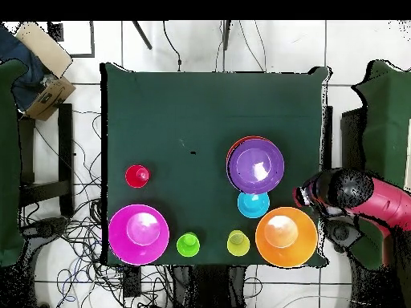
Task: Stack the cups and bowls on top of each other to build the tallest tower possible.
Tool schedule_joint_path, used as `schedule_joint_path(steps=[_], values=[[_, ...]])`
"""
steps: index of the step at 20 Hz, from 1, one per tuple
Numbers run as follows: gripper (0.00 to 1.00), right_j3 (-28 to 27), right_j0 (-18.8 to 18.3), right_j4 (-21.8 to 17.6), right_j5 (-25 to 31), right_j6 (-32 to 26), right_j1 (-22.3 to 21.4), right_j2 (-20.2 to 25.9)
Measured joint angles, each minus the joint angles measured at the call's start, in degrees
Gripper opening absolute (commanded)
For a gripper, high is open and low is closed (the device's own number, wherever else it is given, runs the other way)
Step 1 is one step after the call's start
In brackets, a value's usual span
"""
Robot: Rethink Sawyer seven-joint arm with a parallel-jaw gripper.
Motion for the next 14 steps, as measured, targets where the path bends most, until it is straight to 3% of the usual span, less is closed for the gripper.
schedule_joint_path(steps=[14], values=[[1.0,0.0,-0.1,-0.9,0.0,0.0,0.8,1.5]])
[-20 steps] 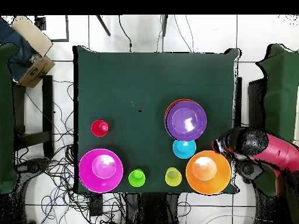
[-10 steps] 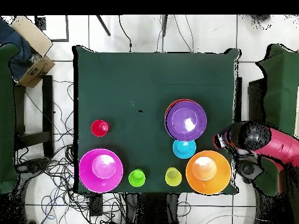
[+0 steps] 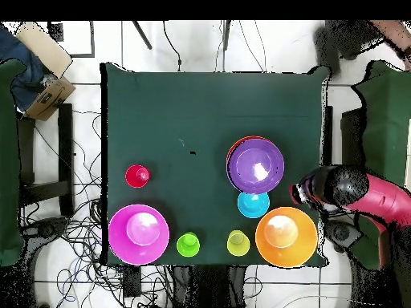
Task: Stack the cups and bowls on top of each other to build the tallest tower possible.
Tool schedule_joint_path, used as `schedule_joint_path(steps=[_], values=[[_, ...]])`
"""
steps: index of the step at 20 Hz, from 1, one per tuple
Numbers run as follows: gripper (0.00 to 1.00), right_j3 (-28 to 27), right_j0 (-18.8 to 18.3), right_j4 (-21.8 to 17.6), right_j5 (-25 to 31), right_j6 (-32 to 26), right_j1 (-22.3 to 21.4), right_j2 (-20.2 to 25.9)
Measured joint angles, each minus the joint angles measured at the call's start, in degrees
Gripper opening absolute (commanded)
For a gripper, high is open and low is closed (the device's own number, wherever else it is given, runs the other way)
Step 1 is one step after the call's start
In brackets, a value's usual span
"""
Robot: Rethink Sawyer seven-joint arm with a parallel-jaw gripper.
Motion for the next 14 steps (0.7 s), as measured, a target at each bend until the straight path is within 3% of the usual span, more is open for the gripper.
schedule_joint_path(steps=[14], values=[[1.0,0.1,-0.8,-2.6,-1.3,0.0,2.3,0.4]])
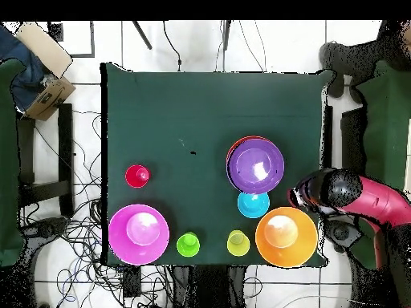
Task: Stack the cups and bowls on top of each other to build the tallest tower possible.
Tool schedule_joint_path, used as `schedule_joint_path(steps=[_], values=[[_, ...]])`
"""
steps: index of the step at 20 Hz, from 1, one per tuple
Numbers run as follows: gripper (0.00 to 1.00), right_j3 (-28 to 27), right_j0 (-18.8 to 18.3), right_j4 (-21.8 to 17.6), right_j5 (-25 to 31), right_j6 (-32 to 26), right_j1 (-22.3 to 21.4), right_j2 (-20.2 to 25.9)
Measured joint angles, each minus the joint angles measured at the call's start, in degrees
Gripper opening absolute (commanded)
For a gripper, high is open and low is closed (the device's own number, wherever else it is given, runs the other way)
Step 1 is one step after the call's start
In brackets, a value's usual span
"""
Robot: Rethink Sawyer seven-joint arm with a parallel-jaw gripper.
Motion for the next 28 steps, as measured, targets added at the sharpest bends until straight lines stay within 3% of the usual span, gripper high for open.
schedule_joint_path(steps=[15,21,28], values=[[1.0,0.4,-1.3,-4.0,-9.0,0.0,4.2,0.0],[1.0,2.9,-1.3,-4.0,-8.4,0.0,2.4,0.0],[1.0,2.3,0.1,-3.7,-0.9,0.0,-1.3,0.0]])
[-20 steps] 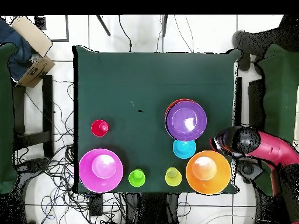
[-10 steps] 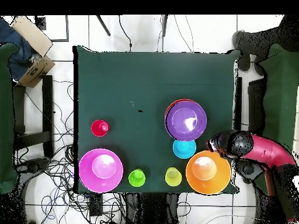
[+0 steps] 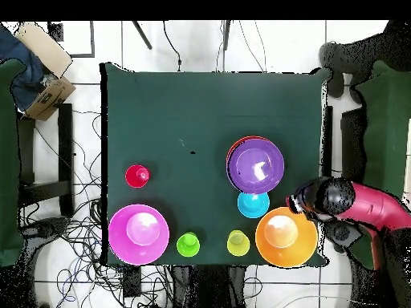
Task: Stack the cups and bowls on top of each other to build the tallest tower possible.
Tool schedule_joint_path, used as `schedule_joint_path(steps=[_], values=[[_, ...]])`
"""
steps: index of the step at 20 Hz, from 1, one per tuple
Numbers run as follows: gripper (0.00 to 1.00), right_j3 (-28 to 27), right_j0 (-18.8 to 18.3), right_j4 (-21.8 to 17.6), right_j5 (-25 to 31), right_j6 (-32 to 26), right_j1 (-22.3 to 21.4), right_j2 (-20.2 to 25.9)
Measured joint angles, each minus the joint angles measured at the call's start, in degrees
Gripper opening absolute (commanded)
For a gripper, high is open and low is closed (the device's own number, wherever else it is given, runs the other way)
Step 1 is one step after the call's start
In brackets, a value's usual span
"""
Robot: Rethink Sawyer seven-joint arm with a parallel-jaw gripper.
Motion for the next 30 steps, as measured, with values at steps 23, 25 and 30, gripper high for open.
schedule_joint_path(steps=[23,25,30], values=[[1.0,-15.2,6.9,2.0,16.3,0.0,2.1,1.4],[1.0,-14.6,7.2,2.5,16.3,0.0,1.8,1.4],[1.0,-9.3,5.8,4.0,14.8,0.0,-1.5,1.4]])
